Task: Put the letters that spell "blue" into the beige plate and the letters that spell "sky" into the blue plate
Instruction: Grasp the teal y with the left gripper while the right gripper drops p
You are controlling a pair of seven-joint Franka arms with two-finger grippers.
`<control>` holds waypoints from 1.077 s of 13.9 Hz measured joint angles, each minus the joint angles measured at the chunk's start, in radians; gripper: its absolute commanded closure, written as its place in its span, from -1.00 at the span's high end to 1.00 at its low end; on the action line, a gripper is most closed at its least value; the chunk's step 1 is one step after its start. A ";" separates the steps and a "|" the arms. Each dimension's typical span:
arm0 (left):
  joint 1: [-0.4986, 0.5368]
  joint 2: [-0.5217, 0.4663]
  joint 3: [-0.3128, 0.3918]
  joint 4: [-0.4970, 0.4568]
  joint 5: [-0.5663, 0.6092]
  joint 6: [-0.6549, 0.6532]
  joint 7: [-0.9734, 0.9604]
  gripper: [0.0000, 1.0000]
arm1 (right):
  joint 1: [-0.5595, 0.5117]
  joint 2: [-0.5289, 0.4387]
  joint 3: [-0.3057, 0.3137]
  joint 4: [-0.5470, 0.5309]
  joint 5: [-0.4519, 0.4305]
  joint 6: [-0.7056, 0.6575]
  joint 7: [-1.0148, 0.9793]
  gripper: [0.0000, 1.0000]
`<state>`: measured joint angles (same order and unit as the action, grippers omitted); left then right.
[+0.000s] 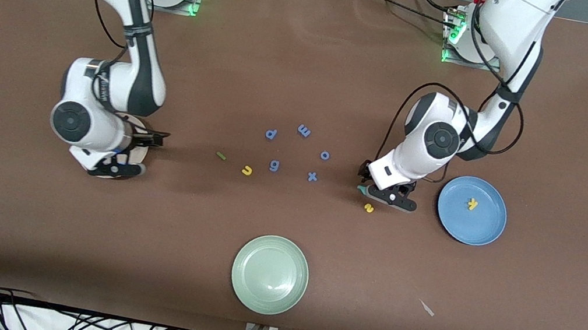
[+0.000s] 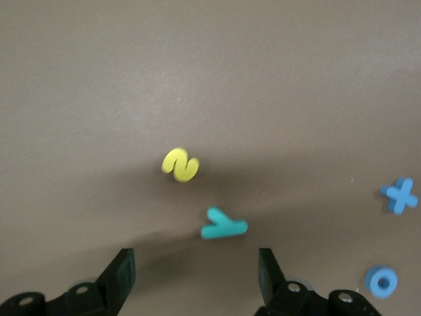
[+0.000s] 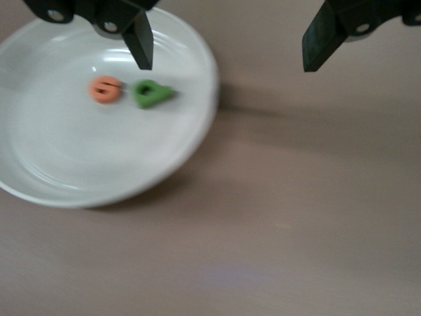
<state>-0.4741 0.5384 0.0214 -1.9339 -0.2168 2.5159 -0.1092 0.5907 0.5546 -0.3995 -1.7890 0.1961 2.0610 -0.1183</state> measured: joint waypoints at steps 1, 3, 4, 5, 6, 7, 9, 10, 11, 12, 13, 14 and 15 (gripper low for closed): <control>-0.005 0.019 0.000 0.015 0.000 0.013 -0.004 0.66 | 0.031 0.000 0.003 0.005 0.003 0.000 0.000 1.00; -0.015 0.055 0.000 0.027 0.000 0.061 -0.007 0.66 | 0.085 0.000 0.007 0.007 0.017 0.008 0.000 1.00; -0.020 0.070 0.000 0.029 0.000 0.080 -0.008 0.66 | 0.107 0.001 0.015 0.007 0.025 0.020 -0.002 1.00; -0.024 0.082 0.000 0.030 0.000 0.090 -0.010 0.66 | 0.124 0.002 0.029 0.007 0.027 0.043 -0.003 1.00; -0.028 0.090 0.000 0.030 0.000 0.094 -0.010 0.66 | 0.137 0.004 0.047 0.007 0.027 0.070 -0.004 1.00; -0.032 0.094 0.000 0.030 0.000 0.096 -0.011 0.66 | 0.147 0.006 0.063 0.006 0.027 0.094 -0.012 1.00; -0.039 0.095 0.000 0.031 0.000 0.096 -0.019 0.45 | 0.154 0.011 0.076 0.003 0.027 0.122 -0.100 1.00; -0.042 0.095 0.000 0.032 0.000 0.096 -0.022 0.20 | 0.153 0.013 0.076 0.001 0.027 0.129 -0.158 1.00; -0.043 0.095 0.000 0.032 0.000 0.096 -0.024 0.04 | 0.152 0.014 0.076 -0.001 0.028 0.132 -0.200 1.00; -0.043 0.096 0.001 0.032 0.000 0.096 -0.024 -0.12 | 0.152 0.017 0.076 -0.004 0.028 0.139 -0.222 1.00; -0.043 0.095 0.003 0.034 0.000 0.096 -0.024 -0.26 | 0.152 0.023 0.080 -0.006 0.028 0.160 -0.236 1.00; -0.043 0.095 0.005 0.034 0.000 0.096 -0.024 -0.39 | 0.152 0.033 0.089 -0.007 0.028 0.186 -0.241 1.00; -0.043 0.093 0.005 0.037 0.000 0.096 -0.024 -0.47 | 0.152 0.044 0.100 -0.008 0.028 0.206 -0.241 1.00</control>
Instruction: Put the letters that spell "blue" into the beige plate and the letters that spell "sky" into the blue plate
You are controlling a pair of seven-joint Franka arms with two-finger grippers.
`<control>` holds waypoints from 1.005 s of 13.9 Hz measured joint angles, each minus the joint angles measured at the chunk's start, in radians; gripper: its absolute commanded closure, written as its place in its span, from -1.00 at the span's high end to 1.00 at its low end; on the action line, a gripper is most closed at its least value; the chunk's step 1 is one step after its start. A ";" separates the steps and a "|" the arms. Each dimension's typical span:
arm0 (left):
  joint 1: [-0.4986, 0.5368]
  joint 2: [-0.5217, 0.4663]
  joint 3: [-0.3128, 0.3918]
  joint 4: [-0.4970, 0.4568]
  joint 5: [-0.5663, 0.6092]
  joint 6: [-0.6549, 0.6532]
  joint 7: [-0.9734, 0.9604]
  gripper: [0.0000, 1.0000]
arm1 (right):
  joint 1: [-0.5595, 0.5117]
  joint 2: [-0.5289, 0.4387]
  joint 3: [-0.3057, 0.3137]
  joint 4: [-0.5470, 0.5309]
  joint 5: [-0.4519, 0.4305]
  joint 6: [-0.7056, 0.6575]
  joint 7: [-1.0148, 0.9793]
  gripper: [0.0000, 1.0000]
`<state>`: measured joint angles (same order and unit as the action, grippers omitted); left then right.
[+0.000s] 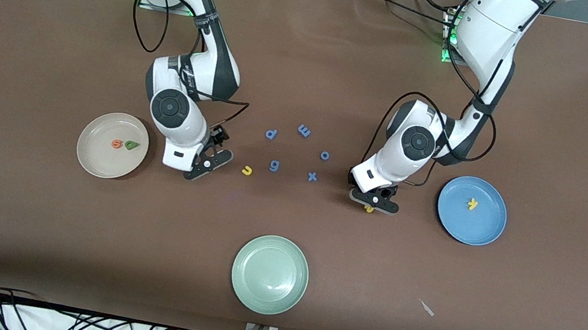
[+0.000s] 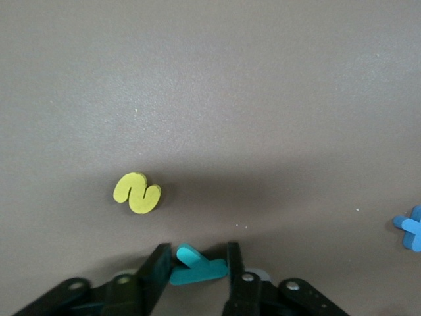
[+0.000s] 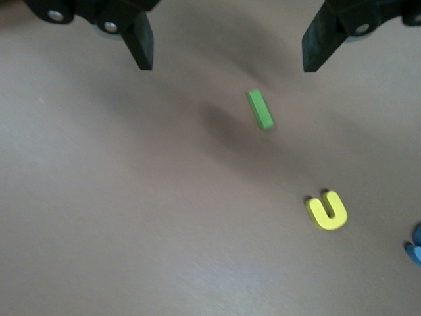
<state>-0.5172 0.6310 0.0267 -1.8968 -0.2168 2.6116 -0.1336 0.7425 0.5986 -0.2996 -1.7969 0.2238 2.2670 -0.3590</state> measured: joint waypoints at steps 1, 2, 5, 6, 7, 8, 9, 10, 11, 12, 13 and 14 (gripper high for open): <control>-0.001 0.001 -0.001 0.001 0.000 0.000 0.000 -0.50 | 0.001 0.009 0.007 0.000 0.000 0.014 0.000 1.00; -0.001 0.002 -0.001 0.001 0.000 0.000 0.000 -0.50 | 0.001 0.015 0.012 -0.004 0.000 0.033 0.000 1.00; -0.001 0.001 0.000 0.002 0.000 0.000 0.000 -0.51 | 0.001 0.018 0.031 -0.062 0.002 0.152 0.001 0.92; 0.003 -0.002 0.003 0.003 0.000 0.000 0.000 -0.50 | 0.001 0.018 0.035 -0.081 0.002 0.179 0.001 0.86; 0.019 -0.011 0.008 0.003 0.000 -0.008 0.003 -0.50 | 0.001 0.018 0.038 -0.091 0.002 0.191 0.001 0.77; 0.055 -0.031 0.011 0.003 0.000 -0.042 0.032 -0.50 | 0.001 0.017 0.043 -0.094 0.002 0.196 0.001 0.69; 0.111 -0.058 0.007 0.001 0.000 -0.094 0.098 -0.50 | 0.001 0.017 0.050 -0.095 0.002 0.198 0.001 0.57; 0.179 -0.090 -0.003 -0.006 0.000 -0.143 0.183 -0.50 | 0.001 0.016 0.055 -0.095 0.003 0.200 0.001 0.49; 0.253 -0.125 -0.012 -0.023 0.000 -0.178 0.278 -0.49 | 0.001 0.015 0.058 -0.095 0.003 0.203 0.001 0.39; 0.313 -0.155 -0.017 -0.048 0.000 -0.196 0.358 -0.46 | 0.001 0.015 0.058 -0.095 0.003 0.207 0.001 0.30; 0.358 -0.178 -0.019 -0.075 0.000 -0.202 0.427 -0.41 | 0.001 0.015 0.058 -0.096 0.003 0.209 0.001 0.22; 0.398 -0.194 -0.020 -0.101 0.000 -0.202 0.498 -0.39 | 0.001 0.015 0.058 -0.097 0.003 0.211 0.001 0.08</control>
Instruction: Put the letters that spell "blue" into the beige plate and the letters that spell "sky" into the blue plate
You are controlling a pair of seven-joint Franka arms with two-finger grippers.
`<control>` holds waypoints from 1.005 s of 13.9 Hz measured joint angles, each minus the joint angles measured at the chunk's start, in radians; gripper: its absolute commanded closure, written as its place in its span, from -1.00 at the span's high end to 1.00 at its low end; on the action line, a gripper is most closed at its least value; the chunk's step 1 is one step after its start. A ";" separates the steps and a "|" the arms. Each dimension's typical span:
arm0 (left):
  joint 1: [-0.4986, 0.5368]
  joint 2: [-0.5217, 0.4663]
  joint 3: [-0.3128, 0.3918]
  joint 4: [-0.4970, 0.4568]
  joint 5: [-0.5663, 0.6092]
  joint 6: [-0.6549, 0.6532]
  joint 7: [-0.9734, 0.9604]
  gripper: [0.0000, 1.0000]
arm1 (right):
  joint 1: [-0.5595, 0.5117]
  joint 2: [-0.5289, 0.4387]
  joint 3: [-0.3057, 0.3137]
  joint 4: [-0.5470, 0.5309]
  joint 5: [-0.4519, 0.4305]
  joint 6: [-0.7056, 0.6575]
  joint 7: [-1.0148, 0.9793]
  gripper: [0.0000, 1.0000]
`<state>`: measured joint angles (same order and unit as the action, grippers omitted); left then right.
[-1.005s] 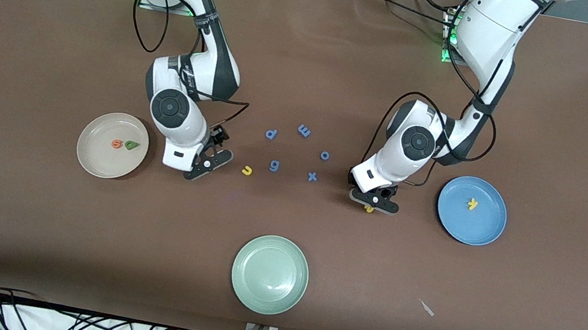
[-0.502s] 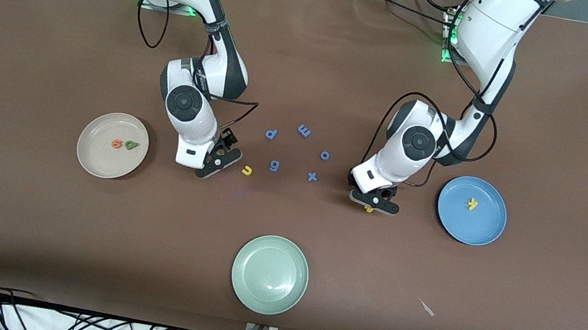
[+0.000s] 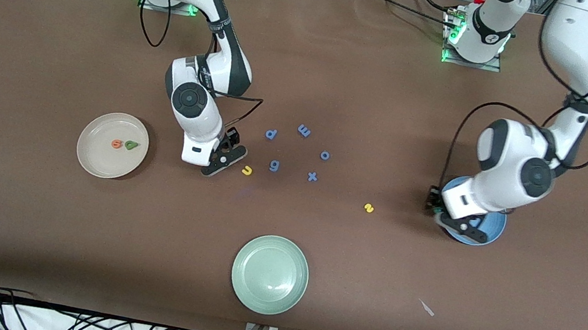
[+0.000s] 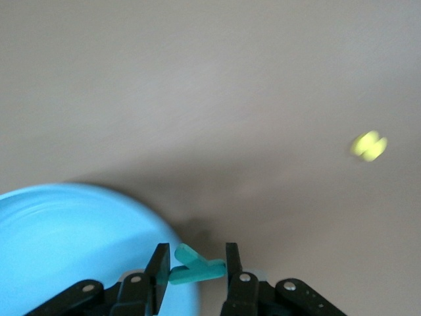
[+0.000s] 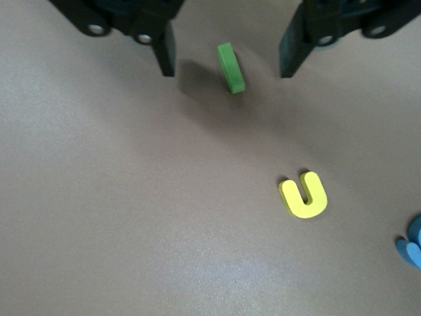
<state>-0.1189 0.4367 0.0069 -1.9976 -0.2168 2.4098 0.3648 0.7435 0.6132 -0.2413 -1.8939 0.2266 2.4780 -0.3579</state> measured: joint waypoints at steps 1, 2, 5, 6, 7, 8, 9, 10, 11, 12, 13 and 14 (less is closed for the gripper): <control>0.036 -0.008 -0.001 -0.020 0.000 0.000 0.074 -0.22 | 0.000 0.000 0.000 -0.001 0.000 0.002 0.000 -0.02; 0.066 -0.009 -0.002 -0.035 0.000 0.000 0.136 0.14 | 0.000 0.000 0.000 -0.003 0.000 0.004 0.000 -0.07; 0.094 -0.009 -0.008 -0.059 0.000 0.001 0.190 0.76 | 0.000 0.000 0.001 -0.010 0.000 0.022 0.000 -0.88; 0.093 -0.009 -0.014 -0.060 0.000 0.001 0.190 0.76 | 0.000 0.000 0.003 -0.011 0.000 0.024 0.000 -1.00; 0.090 -0.009 -0.019 -0.060 0.000 0.003 0.190 0.76 | 0.000 0.001 0.005 -0.012 0.000 0.024 0.004 -1.00; 0.088 -0.009 -0.027 -0.059 -0.006 0.004 0.190 0.74 | 0.000 0.001 0.006 -0.013 0.001 0.024 0.008 -1.00; 0.086 -0.009 -0.038 -0.059 -0.030 0.006 0.190 0.73 | 0.000 0.000 0.007 -0.013 0.001 0.024 0.010 -1.00; 0.083 -0.009 -0.051 -0.059 -0.057 0.009 0.189 0.73 | 0.000 0.000 0.007 -0.013 0.002 0.025 0.011 -1.00; 0.072 -0.009 -0.063 -0.057 -0.085 0.014 0.181 0.73 | -0.001 -0.001 0.006 -0.013 0.002 0.025 0.013 -1.00; 0.052 -0.008 -0.073 -0.050 -0.102 0.019 0.152 0.73 | -0.003 -0.004 0.005 -0.011 0.003 0.020 0.015 -1.00; 0.025 -0.005 -0.085 -0.035 -0.104 0.022 0.102 0.73 | -0.006 -0.008 0.002 -0.003 0.003 0.001 0.017 -1.00; -0.008 0.000 -0.097 -0.012 -0.104 0.023 0.041 0.73 | -0.008 -0.013 -0.010 0.012 0.003 -0.039 0.018 -1.00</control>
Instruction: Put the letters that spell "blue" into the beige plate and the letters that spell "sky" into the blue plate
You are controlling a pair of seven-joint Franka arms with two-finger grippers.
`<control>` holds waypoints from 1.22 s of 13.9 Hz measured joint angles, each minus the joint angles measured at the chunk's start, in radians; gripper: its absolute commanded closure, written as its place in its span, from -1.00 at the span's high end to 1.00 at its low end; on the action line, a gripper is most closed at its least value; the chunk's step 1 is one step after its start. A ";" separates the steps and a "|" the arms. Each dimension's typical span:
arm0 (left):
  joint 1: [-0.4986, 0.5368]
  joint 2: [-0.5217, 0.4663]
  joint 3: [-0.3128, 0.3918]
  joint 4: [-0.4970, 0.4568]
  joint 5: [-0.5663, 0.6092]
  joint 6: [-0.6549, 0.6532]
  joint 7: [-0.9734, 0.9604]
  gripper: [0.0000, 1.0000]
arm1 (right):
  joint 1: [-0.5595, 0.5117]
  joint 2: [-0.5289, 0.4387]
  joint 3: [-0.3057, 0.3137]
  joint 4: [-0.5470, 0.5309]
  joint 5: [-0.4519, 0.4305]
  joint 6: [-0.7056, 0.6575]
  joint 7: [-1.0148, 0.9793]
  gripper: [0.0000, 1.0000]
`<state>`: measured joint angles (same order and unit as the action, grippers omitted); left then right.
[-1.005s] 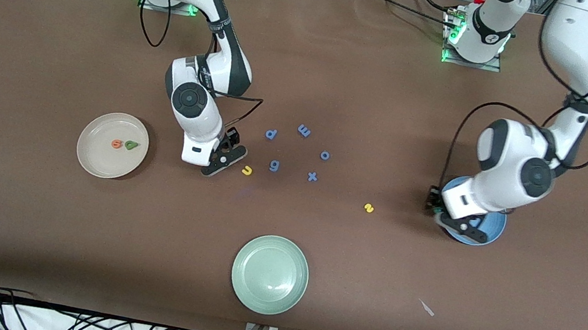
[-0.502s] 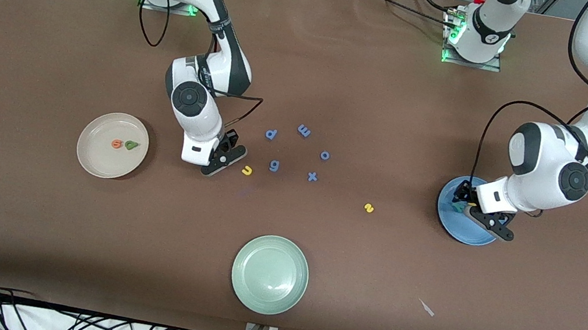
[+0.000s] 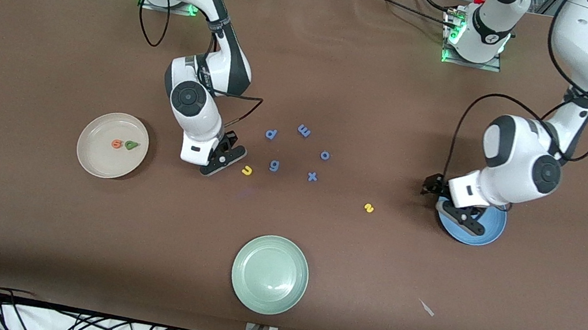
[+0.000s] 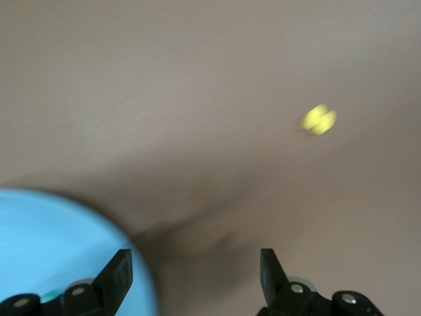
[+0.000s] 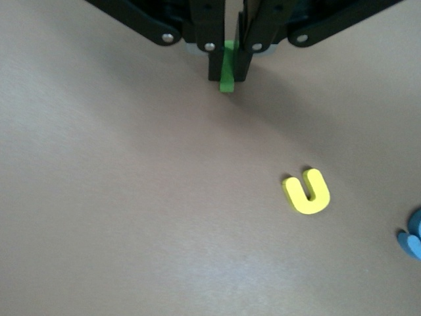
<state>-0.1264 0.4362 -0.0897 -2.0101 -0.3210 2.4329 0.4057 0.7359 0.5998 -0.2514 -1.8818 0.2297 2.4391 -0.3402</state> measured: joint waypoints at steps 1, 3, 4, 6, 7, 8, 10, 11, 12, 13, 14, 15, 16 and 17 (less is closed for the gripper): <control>-0.038 0.009 -0.007 0.026 0.000 0.000 -0.064 0.73 | -0.001 -0.010 -0.020 0.017 0.000 -0.049 0.000 -1.00; -0.115 0.043 -0.009 0.075 0.000 0.026 -0.160 0.72 | -0.005 -0.040 -0.079 0.039 0.000 -0.153 0.000 -1.00; -0.142 0.068 -0.010 0.091 0.000 0.063 -0.183 0.72 | -0.007 -0.055 -0.116 0.040 0.000 -0.208 0.000 -1.00; -0.176 0.133 -0.010 0.118 0.000 0.146 -0.199 0.70 | -0.014 -0.073 -0.195 0.040 0.000 -0.295 -0.002 -1.00; -0.181 0.162 -0.010 0.130 0.000 0.173 -0.199 0.69 | -0.018 -0.075 -0.231 0.040 0.000 -0.319 -0.003 -1.00; -0.181 0.185 -0.009 0.139 0.004 0.193 -0.198 0.66 | -0.021 -0.074 -0.261 0.038 0.000 -0.337 -0.003 -1.00; -0.181 0.212 -0.005 0.159 0.048 0.208 -0.195 0.63 | -0.026 -0.071 -0.309 0.031 0.000 -0.352 -0.004 -1.00; -0.181 0.219 -0.005 0.168 0.070 0.208 -0.196 0.63 | -0.034 -0.065 -0.326 0.025 0.000 -0.354 -0.003 -1.00; -0.181 0.222 -0.005 0.174 0.081 0.208 -0.196 0.62 | -0.051 -0.055 -0.334 0.020 0.000 -0.354 -0.003 -0.52; -0.182 0.224 -0.006 0.177 0.084 0.208 -0.196 0.58 | -0.073 -0.042 -0.337 0.020 0.000 -0.354 -0.004 0.82; -0.186 0.226 -0.006 0.177 0.084 0.208 -0.196 0.57 | -0.091 -0.030 -0.337 0.020 0.000 -0.354 -0.004 1.00; -0.192 0.230 -0.006 0.178 0.084 0.209 -0.196 0.57 | -0.102 -0.022 -0.337 0.020 0.001 -0.353 -0.003 1.00; -0.201 0.235 -0.006 0.178 0.084 0.218 -0.197 0.57 | -0.103 -0.020 -0.336 0.022 0.008 -0.353 0.001 1.00; -0.212 0.242 -0.006 0.178 0.084 0.231 -0.201 0.57 | -0.098 -0.021 -0.334 0.027 0.030 -0.353 0.022 1.00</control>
<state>-0.3381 0.6780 -0.0955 -1.8323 -0.2369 2.6636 0.2051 0.6376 0.5785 -0.5856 -1.8547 0.2601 2.0865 -0.3185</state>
